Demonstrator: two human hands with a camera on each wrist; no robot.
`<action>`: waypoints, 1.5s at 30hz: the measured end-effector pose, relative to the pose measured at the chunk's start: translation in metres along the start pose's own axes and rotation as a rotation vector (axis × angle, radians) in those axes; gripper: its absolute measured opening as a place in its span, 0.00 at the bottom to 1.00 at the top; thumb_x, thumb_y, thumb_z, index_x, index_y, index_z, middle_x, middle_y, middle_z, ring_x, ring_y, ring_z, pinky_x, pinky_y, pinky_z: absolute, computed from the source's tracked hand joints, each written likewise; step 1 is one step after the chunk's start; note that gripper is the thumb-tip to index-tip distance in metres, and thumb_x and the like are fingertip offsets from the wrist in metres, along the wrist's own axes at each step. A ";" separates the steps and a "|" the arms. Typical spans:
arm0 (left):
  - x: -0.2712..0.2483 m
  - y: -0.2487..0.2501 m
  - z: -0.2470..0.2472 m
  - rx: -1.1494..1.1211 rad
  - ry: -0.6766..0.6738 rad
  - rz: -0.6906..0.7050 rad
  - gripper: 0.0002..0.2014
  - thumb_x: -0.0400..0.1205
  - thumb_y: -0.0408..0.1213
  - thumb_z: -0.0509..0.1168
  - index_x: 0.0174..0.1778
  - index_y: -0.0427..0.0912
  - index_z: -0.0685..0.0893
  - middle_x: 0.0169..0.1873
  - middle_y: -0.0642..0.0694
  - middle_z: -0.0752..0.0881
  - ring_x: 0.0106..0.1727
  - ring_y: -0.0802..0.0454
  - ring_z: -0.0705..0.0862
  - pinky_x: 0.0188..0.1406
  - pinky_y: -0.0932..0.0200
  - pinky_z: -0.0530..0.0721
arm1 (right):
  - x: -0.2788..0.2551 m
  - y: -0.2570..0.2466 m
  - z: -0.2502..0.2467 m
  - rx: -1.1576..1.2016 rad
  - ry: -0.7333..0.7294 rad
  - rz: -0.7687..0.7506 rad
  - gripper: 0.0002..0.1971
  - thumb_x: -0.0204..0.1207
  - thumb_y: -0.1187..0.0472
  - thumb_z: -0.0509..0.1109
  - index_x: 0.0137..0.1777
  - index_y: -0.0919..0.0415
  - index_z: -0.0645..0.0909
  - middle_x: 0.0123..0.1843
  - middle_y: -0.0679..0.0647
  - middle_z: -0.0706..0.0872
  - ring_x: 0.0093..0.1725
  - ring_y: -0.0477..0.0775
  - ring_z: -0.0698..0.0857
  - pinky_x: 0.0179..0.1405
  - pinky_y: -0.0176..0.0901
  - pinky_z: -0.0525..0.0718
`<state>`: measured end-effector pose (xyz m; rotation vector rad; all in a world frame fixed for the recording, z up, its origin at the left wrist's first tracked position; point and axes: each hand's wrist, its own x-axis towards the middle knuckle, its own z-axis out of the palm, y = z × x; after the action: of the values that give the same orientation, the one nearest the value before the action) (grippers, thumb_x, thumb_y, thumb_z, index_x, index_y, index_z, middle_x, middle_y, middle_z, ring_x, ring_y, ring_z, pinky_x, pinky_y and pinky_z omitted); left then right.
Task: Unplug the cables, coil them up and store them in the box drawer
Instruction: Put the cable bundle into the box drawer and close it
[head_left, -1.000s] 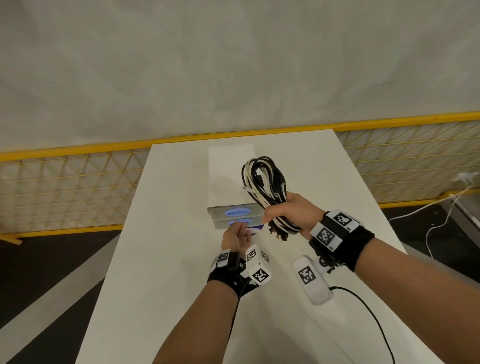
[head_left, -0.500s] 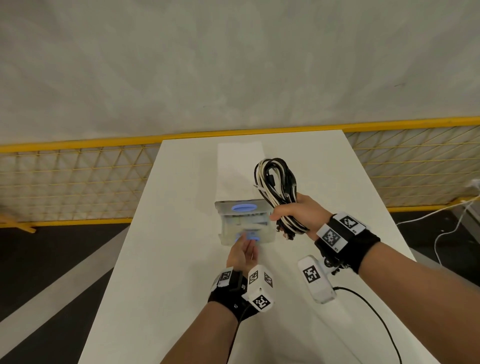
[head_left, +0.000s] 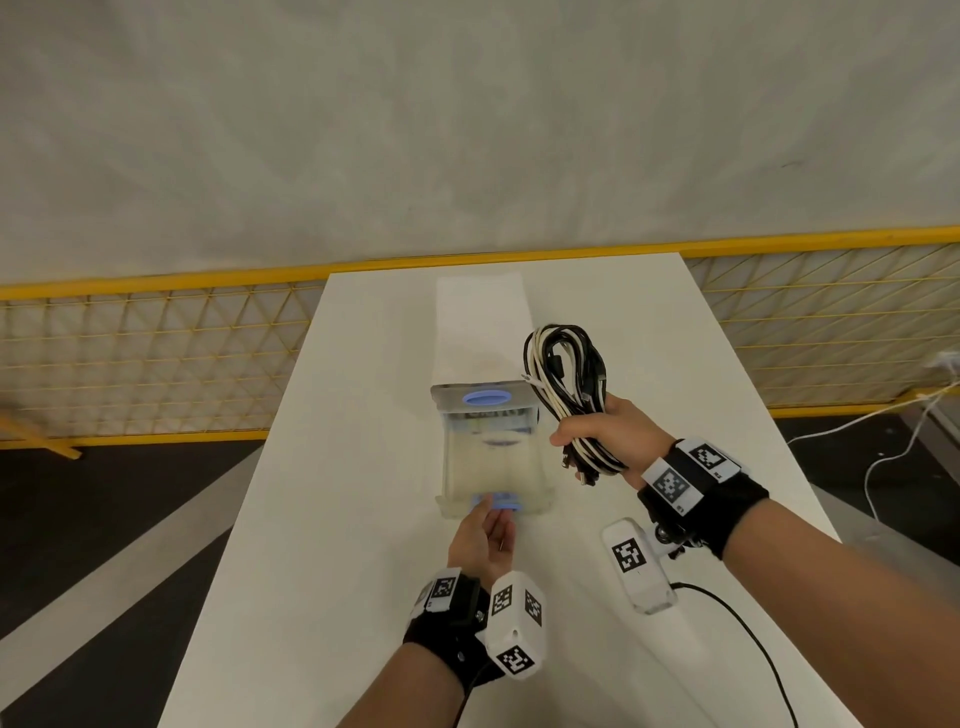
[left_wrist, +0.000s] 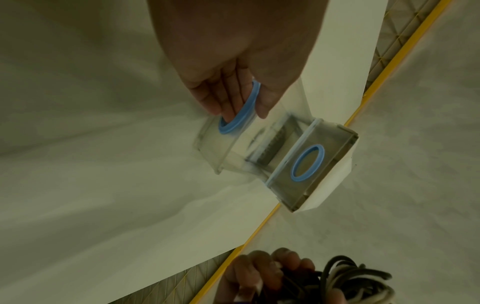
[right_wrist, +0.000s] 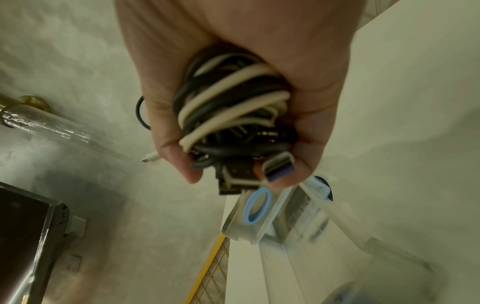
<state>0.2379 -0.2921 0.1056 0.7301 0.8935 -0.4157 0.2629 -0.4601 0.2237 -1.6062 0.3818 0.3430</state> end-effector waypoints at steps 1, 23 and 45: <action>-0.003 -0.002 -0.003 -0.003 0.001 0.006 0.09 0.83 0.32 0.64 0.38 0.34 0.82 0.20 0.43 0.88 0.37 0.51 0.79 0.40 0.61 0.78 | -0.002 0.002 0.001 0.004 0.001 -0.001 0.06 0.62 0.72 0.75 0.32 0.66 0.80 0.25 0.62 0.79 0.23 0.61 0.80 0.21 0.43 0.79; -0.010 0.060 -0.049 0.638 0.185 0.933 0.08 0.81 0.29 0.62 0.44 0.48 0.81 0.44 0.42 0.85 0.47 0.37 0.85 0.49 0.49 0.83 | -0.023 0.037 0.019 0.007 -0.081 0.202 0.06 0.61 0.68 0.77 0.33 0.67 0.81 0.26 0.63 0.81 0.27 0.62 0.79 0.24 0.44 0.78; 0.067 0.175 0.045 2.152 -0.464 1.284 0.35 0.81 0.17 0.48 0.83 0.45 0.53 0.84 0.48 0.51 0.84 0.50 0.43 0.72 0.56 0.68 | 0.076 0.039 0.071 0.054 -0.248 0.666 0.11 0.64 0.61 0.76 0.40 0.69 0.82 0.31 0.62 0.86 0.35 0.60 0.85 0.56 0.51 0.83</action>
<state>0.4074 -0.2060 0.1386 2.6992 -0.9954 -0.1784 0.3141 -0.3948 0.1502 -1.3269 0.7233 1.0165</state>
